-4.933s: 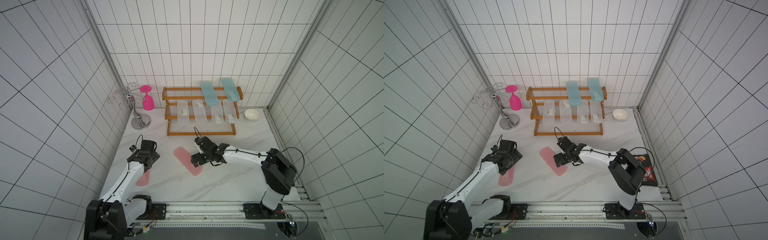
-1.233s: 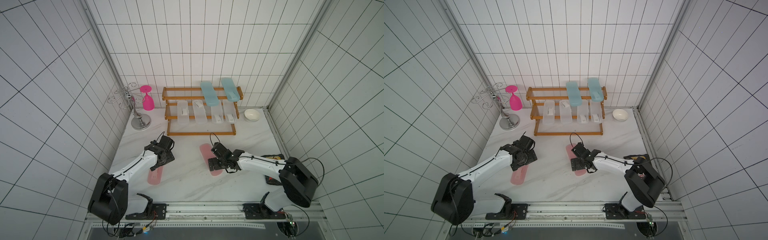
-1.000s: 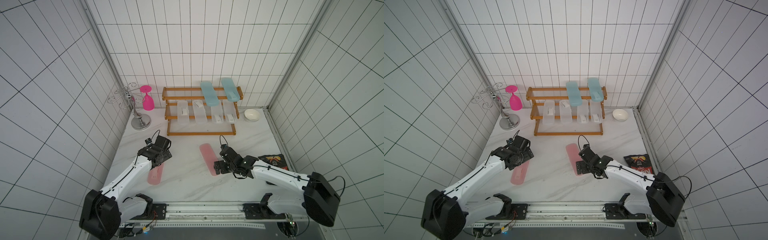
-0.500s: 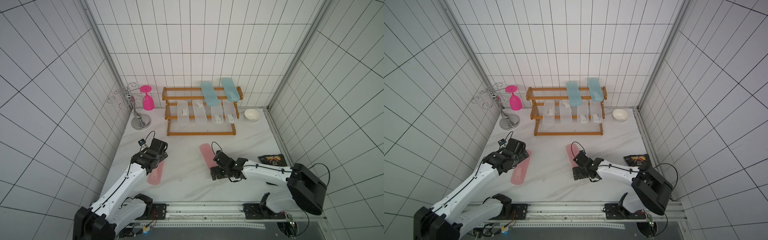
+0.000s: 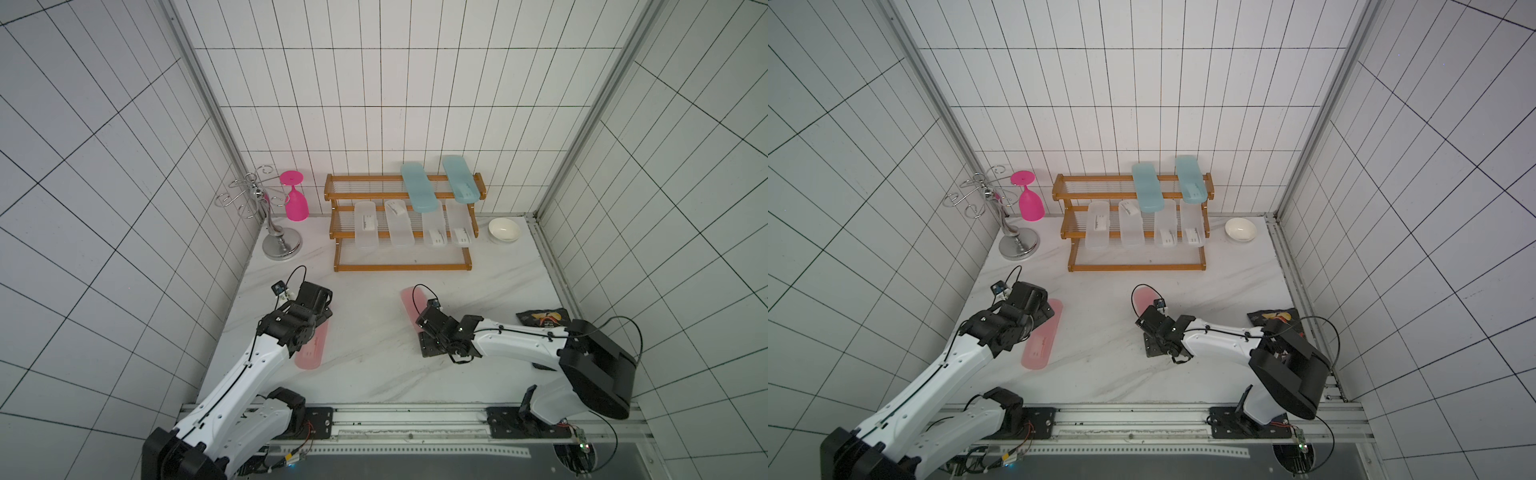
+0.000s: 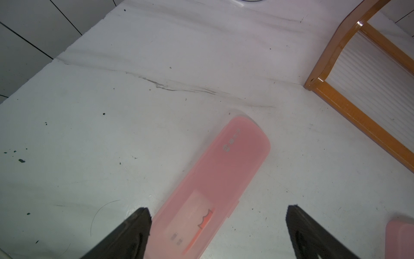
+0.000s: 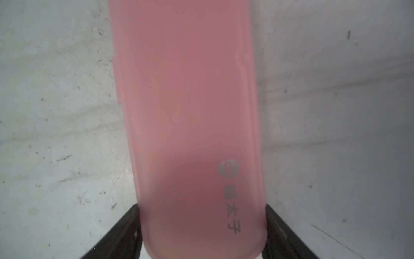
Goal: Place the pencil cases on the shelf according to color
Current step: Pick up the pencil case from the center of the board, then place the pencil case on the shelf.
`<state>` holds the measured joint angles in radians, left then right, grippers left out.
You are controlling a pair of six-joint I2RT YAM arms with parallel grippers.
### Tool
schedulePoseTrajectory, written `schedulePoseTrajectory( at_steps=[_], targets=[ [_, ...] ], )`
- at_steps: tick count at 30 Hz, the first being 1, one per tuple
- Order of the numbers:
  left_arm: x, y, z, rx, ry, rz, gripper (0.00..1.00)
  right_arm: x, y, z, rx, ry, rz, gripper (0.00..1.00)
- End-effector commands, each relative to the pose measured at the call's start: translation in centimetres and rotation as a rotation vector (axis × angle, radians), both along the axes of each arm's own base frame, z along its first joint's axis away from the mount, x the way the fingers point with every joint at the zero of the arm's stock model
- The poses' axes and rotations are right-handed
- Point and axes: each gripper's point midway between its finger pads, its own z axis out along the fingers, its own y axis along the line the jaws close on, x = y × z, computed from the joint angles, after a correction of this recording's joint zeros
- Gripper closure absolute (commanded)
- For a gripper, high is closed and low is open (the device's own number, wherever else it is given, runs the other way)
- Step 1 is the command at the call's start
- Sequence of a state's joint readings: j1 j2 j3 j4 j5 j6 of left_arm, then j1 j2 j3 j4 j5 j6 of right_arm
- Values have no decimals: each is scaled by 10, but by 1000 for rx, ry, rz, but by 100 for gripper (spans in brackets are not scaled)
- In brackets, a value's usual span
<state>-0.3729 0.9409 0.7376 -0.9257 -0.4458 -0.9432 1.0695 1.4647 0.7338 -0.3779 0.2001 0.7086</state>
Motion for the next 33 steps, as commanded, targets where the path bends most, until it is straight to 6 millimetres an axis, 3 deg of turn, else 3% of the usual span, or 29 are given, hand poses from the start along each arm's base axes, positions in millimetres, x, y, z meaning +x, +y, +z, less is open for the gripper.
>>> schedulePoseTrajectory(
  at_steps=[1,3,8,12,17,22,26,33],
  targets=[
    [-1,4,2,13,-19,16,2,4,-24,19,16,-107,-69,38],
    [-1,4,2,11,-16,14,2,5,-36,28,39,-154,-91,42],
    [1,2,0,-12,-26,29,2,12,-61,46,58,-192,-120,42],
    [5,-3,-7,-56,-40,23,2,24,-41,47,173,-113,-17,37],
    [7,0,-22,-73,7,28,2,63,-31,53,155,-145,-38,40],
    [5,3,-25,-48,35,13,2,106,-40,58,110,-214,-130,43],
    [3,4,-33,-25,68,1,2,127,-48,65,97,-265,-183,43],
    [2,-2,-46,-41,136,-16,2,158,-58,53,98,-261,-237,44]
  ],
)
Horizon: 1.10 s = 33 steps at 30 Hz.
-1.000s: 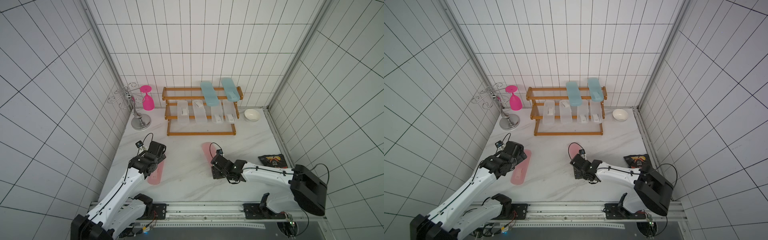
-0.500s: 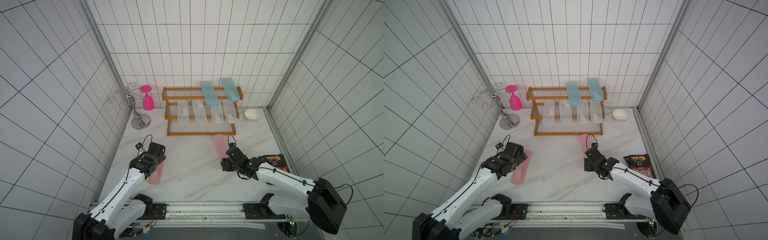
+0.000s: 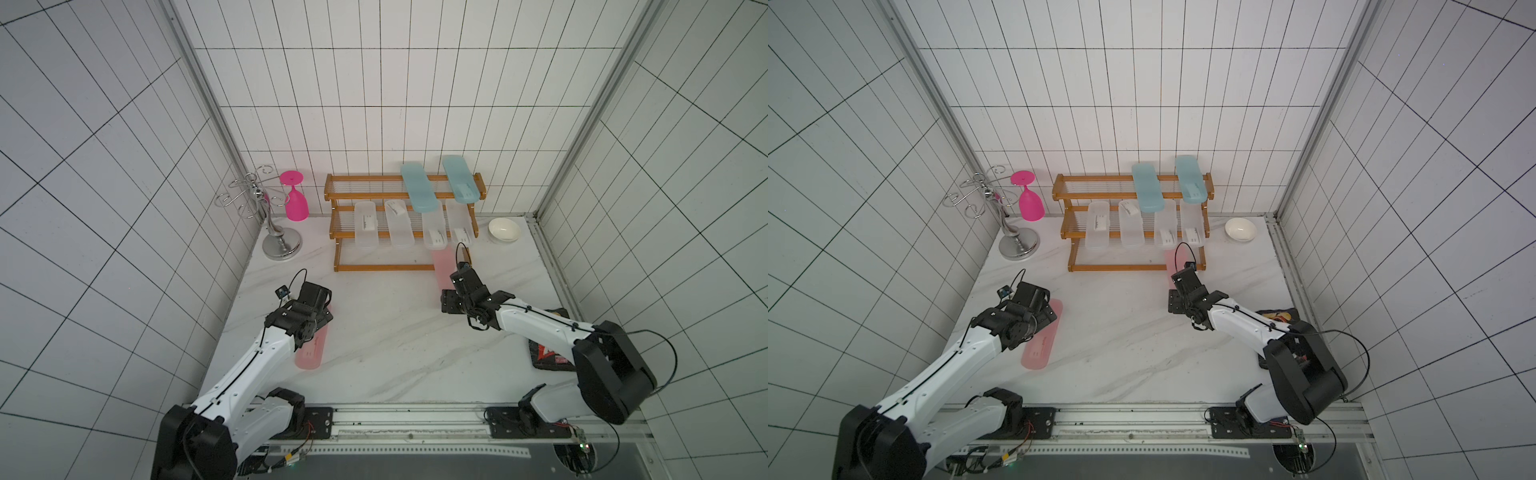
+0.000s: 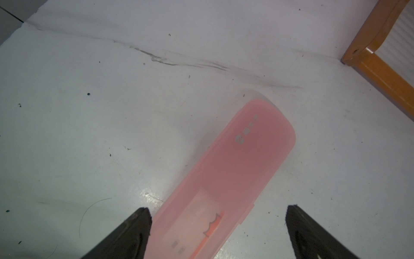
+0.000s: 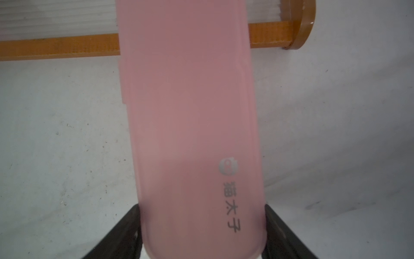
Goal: Place the pencil cases on the shelf according to color
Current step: Place the pencil case on the shelf.
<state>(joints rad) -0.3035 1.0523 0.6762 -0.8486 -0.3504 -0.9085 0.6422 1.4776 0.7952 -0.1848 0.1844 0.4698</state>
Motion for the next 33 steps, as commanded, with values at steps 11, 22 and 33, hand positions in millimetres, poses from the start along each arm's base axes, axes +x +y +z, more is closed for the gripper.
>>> schedulePoseTrajectory(
  at_steps=[11,22,33],
  targets=[
    [-6,-1,-8,-8,26,-28,2,71,1,8,44,-103,-90,45],
    [-3,-11,-20,-42,57,-52,2,103,12,-10,32,-95,-125,40],
    [-10,-17,-25,-48,75,-71,2,108,15,-16,25,-83,-134,3]
  ],
)
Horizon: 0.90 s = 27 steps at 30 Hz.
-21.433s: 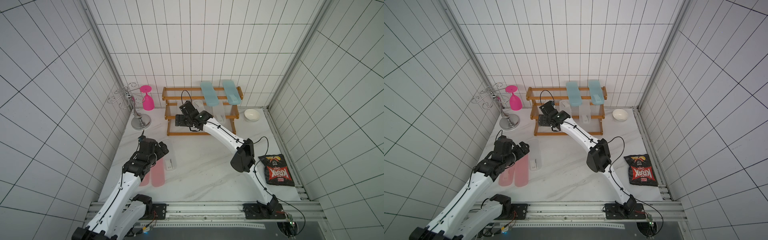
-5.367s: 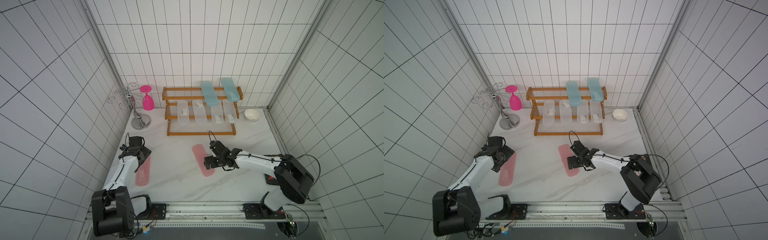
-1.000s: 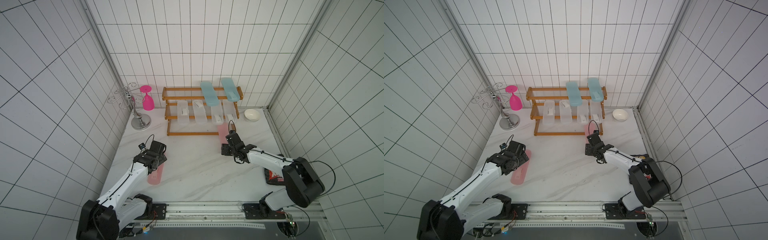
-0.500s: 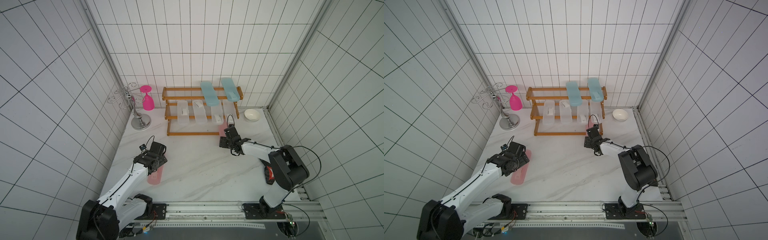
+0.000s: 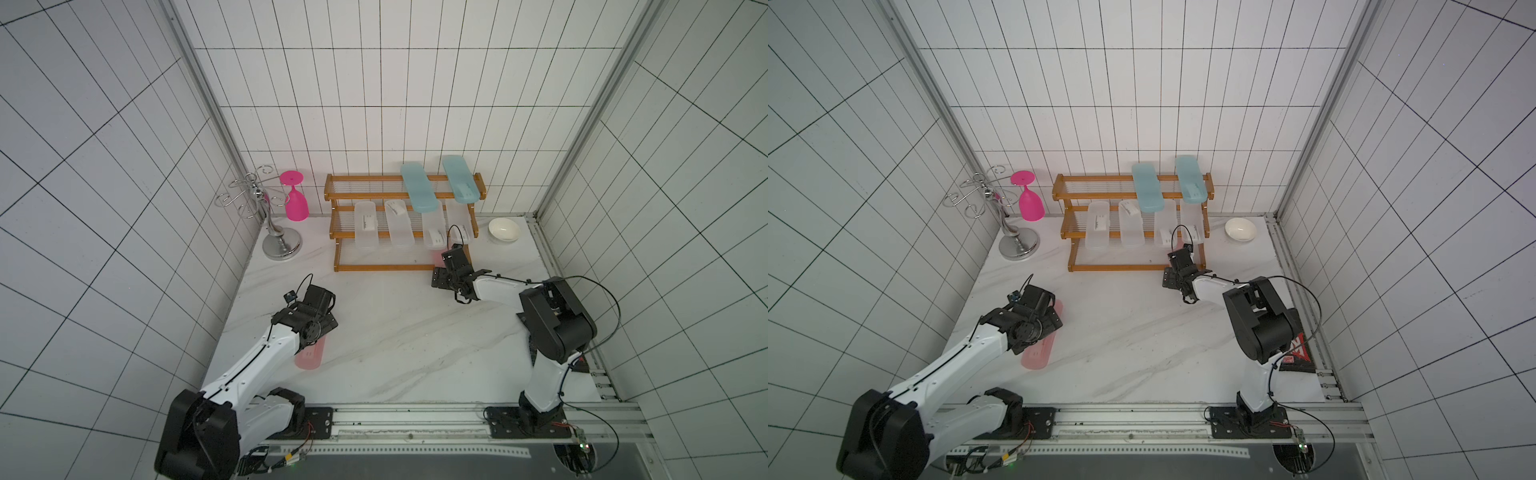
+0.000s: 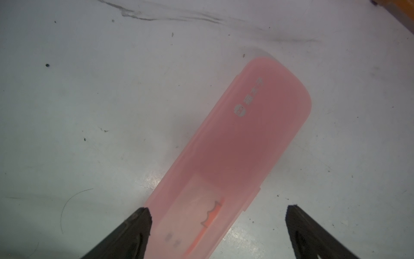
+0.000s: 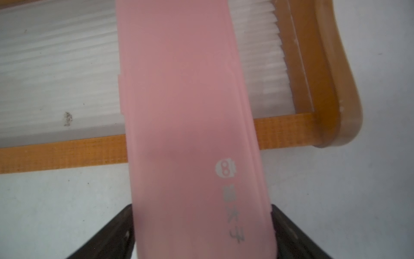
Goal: Place the pencil cases on the shelf according to color
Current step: Place the pencil case on the shelf.
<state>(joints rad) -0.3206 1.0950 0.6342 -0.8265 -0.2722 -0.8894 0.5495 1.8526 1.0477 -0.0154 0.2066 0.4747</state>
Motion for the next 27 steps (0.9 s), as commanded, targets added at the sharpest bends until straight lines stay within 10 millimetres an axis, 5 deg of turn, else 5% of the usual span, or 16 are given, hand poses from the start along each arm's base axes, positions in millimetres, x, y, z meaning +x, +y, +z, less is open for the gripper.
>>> schedulePoseTrajectory(
  at_steps=[1,17,27],
  targets=[
    [0,-3,-1,-7,-8,-10,2,10,-1,15,9,-35,-24,1],
    [-15,-15,-12,12,57,-27,2,-57,-16,52,54,-35,-16,1],
    [-10,-54,0,0,22,-86,2,-112,-30,65,48,-48,35,1]
  ],
)
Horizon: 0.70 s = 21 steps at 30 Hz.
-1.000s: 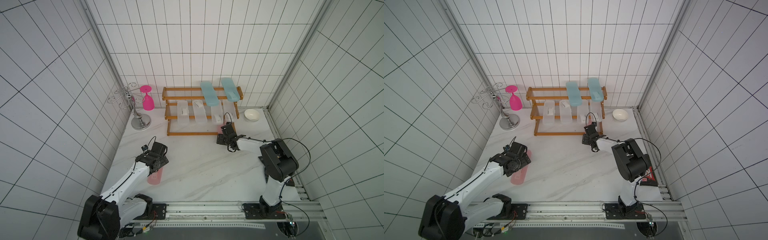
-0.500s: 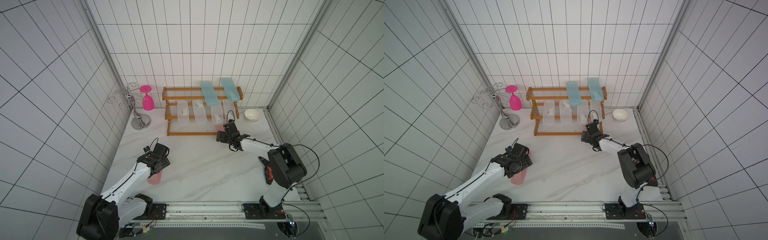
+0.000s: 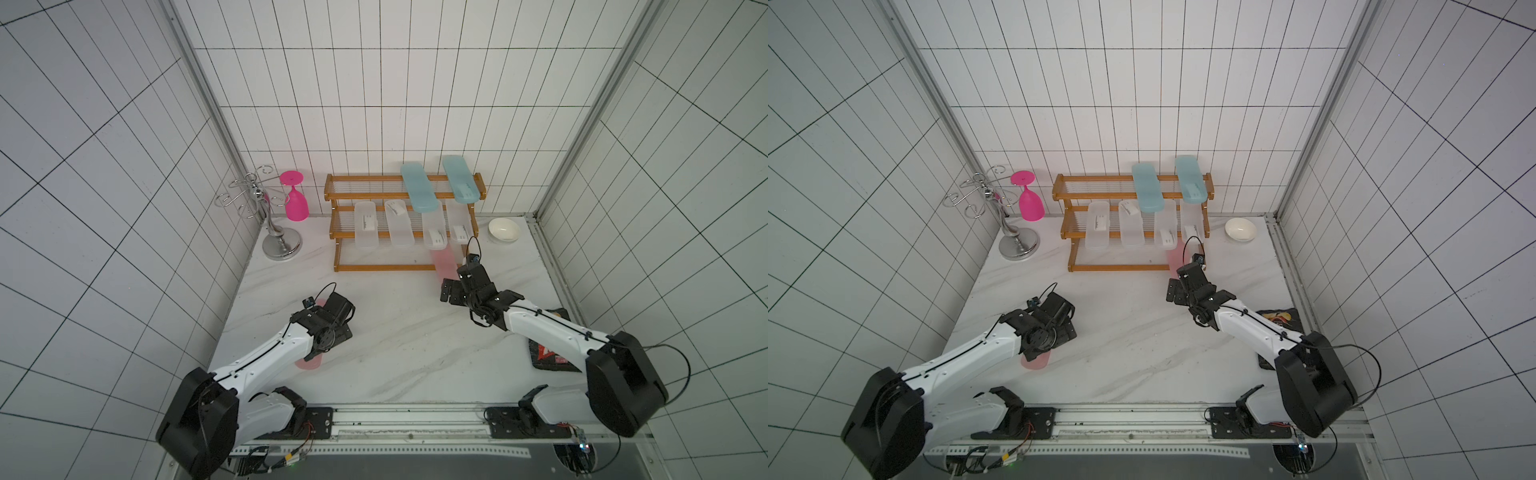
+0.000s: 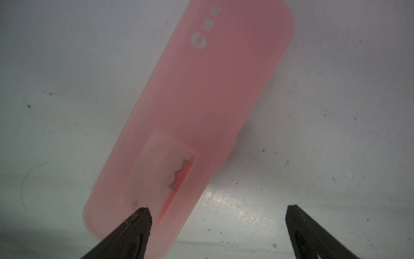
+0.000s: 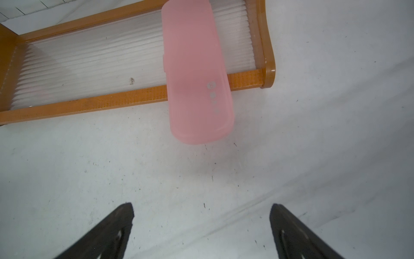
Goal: Place the pencil cases on the shelf according to color
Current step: Place the pencil case on the shelf, then pick up the pencil case from the center of the board.
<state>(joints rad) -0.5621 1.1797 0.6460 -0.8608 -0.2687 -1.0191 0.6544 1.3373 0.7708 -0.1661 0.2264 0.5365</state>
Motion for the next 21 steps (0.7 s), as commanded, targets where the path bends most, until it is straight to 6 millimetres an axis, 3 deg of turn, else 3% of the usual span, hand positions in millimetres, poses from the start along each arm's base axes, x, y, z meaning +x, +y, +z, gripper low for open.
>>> schedulePoseTrajectory(
  at_steps=[1,6,14,18,21],
  targets=[
    [11,0,19,26,-72,50,2,-22,-13,-6,-24,24,-2,1],
    [18,33,37,120,-157,120,2,-47,-8,-2,13,22,57,1],
    [31,79,31,14,-201,266,3,-69,4,-8,35,30,119,1],
    [32,88,16,-17,-162,298,3,-69,7,-12,15,38,127,1],
    [35,79,4,-63,-114,271,2,-66,6,-13,-3,34,116,1]
  ],
)
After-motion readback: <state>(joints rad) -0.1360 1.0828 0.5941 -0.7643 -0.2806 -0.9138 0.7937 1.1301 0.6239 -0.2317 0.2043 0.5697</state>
